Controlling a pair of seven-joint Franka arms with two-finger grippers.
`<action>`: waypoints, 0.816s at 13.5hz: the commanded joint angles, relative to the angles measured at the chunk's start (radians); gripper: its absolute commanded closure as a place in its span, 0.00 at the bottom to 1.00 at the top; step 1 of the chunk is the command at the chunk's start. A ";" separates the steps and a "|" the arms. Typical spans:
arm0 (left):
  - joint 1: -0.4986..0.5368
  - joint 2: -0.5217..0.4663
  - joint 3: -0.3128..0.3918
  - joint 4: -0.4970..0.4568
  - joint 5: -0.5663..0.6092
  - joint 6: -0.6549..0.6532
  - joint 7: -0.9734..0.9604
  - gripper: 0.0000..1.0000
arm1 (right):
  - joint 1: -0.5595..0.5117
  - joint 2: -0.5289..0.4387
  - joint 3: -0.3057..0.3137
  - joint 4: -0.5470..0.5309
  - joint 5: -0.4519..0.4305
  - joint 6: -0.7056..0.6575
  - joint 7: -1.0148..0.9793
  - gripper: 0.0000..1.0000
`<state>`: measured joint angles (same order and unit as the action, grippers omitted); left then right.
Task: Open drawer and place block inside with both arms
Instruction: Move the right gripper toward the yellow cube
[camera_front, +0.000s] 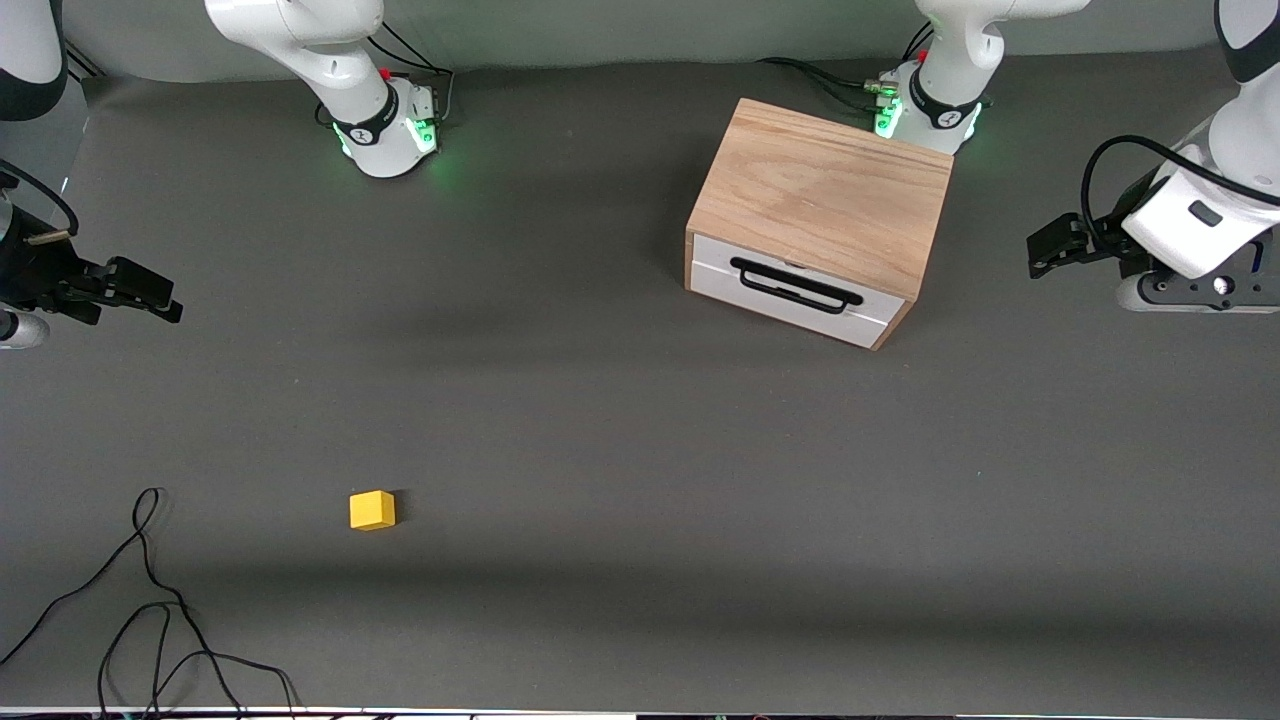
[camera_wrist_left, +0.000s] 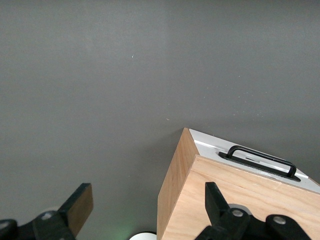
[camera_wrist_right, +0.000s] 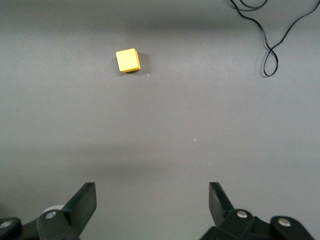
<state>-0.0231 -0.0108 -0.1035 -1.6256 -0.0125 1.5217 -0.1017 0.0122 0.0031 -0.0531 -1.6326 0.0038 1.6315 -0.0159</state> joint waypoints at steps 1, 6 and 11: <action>0.008 0.011 -0.005 0.027 -0.001 -0.018 0.016 0.00 | -0.008 0.001 0.006 0.016 -0.001 -0.013 -0.024 0.00; 0.005 0.011 -0.005 0.027 -0.001 -0.021 0.016 0.00 | -0.008 0.006 0.007 0.016 -0.001 -0.010 -0.021 0.00; 0.002 0.011 -0.005 0.027 -0.001 -0.023 0.016 0.00 | -0.003 0.027 0.015 0.025 -0.001 -0.001 -0.024 0.00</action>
<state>-0.0227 -0.0104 -0.1056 -1.6249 -0.0125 1.5217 -0.1009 0.0125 0.0102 -0.0436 -1.6326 0.0038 1.6325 -0.0160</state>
